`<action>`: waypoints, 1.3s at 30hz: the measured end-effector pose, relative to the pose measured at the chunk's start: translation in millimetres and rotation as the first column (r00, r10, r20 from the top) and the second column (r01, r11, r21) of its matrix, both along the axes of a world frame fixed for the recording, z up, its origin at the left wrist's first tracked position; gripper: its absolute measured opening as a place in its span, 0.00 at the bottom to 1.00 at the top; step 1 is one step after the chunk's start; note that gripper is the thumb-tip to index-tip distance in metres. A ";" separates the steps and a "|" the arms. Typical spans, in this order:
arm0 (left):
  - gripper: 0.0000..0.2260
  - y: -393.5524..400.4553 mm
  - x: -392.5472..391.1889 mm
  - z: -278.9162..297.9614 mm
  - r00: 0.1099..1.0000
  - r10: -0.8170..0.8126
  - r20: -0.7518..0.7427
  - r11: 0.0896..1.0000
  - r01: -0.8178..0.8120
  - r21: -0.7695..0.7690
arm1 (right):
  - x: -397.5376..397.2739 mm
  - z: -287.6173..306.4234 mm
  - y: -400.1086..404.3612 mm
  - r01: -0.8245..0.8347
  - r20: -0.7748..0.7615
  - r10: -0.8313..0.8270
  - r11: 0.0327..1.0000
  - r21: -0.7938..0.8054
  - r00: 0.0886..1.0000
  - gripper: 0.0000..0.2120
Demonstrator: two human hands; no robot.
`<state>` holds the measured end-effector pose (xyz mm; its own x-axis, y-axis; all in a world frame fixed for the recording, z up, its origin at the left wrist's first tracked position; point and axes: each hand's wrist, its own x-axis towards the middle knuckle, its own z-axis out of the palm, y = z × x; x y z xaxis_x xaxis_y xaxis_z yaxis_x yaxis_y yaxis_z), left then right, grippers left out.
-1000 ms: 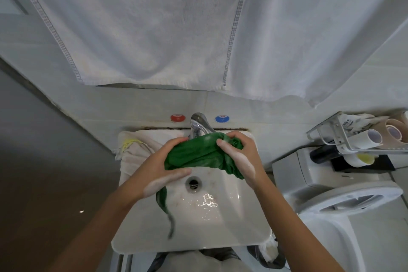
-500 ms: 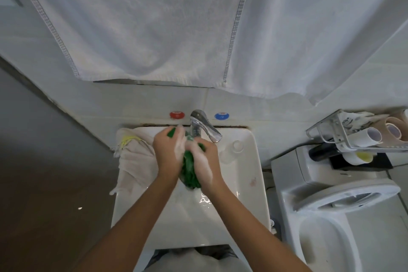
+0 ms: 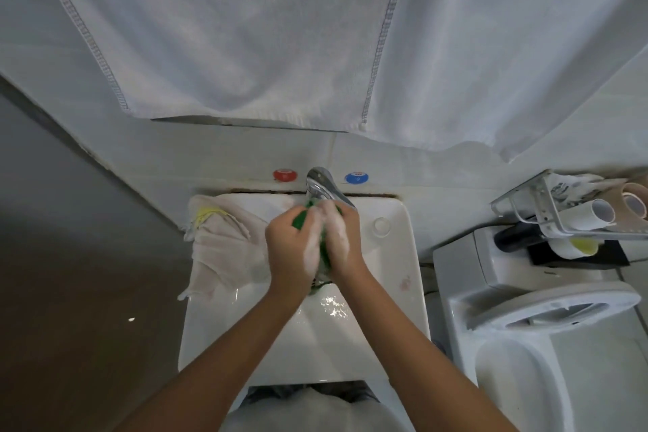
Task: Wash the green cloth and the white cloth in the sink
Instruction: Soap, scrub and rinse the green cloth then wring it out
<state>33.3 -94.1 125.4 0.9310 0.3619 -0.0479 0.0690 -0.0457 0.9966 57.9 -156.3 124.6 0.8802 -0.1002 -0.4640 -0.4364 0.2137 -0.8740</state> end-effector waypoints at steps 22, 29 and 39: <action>0.19 21.4 36.5 -11.2 0.987 0.098 -0.127 0.991 -0.086 0.101 | -15.9 -2.5 6.6 -0.094 0.188 0.146 0.961 -0.259 0.971 0.14; 0.15 -0.8 3.5 -2.7 1.000 -0.014 0.000 0.997 0.014 0.072 | 7.6 -4.1 -4.4 0.033 0.185 0.006 0.977 -0.211 0.983 0.13; 0.12 1.0 0.8 -3.4 1.000 -0.026 -0.005 0.991 0.026 0.128 | -0.8 -4.9 -2.8 0.015 0.185 0.011 0.990 -0.139 0.983 0.13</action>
<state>34.2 -93.1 122.0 0.9401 0.3408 -0.0057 0.0693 -0.1747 0.9822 57.2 -159.1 119.7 0.9492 -0.1543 -0.2744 -0.2640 0.0846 -0.9608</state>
